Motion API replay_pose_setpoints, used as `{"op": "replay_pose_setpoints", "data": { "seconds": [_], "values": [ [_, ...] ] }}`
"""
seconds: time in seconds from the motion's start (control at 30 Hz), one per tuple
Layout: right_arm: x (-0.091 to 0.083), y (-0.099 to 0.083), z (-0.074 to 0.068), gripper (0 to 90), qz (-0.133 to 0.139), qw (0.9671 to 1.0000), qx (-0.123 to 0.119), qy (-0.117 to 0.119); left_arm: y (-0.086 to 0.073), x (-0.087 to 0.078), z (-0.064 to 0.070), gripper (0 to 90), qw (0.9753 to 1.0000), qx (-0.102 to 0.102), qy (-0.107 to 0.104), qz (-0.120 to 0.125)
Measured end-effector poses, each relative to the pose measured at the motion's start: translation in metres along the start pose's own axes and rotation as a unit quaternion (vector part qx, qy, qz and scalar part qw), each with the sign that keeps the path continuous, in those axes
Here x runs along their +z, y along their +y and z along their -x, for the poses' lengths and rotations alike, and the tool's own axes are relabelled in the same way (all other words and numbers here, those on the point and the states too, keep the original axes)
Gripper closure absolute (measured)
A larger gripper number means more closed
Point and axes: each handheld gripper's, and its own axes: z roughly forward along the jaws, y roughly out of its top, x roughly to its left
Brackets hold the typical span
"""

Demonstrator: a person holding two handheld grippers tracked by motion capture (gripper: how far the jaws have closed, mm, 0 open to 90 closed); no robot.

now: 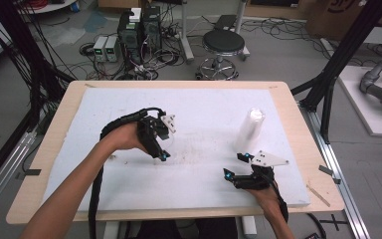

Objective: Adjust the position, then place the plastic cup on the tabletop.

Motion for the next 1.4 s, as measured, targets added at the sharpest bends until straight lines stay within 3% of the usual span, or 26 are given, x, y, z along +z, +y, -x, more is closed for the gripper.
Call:
{"op": "replay_pose_setpoints", "data": {
  "seconds": [0.6,1.03,1.4],
  "values": [
    [0.001,0.0,0.001,19.3,-0.001,1.0,0.0,0.001,0.0,0.003,-0.007,31.8,0.9999,-0.007,0.006,-0.013],
    [0.002,0.0,0.001,19.3,-0.008,1.0,0.002,0.006,0.009,0.027,-0.016,32.0,0.9985,-0.014,0.007,-0.052],
    [0.002,0.0,0.001,19.3,-0.008,0.9999,0.005,0.004,0.013,0.044,-0.017,32.0,0.9973,-0.02,0.005,-0.07]
  ]
}}
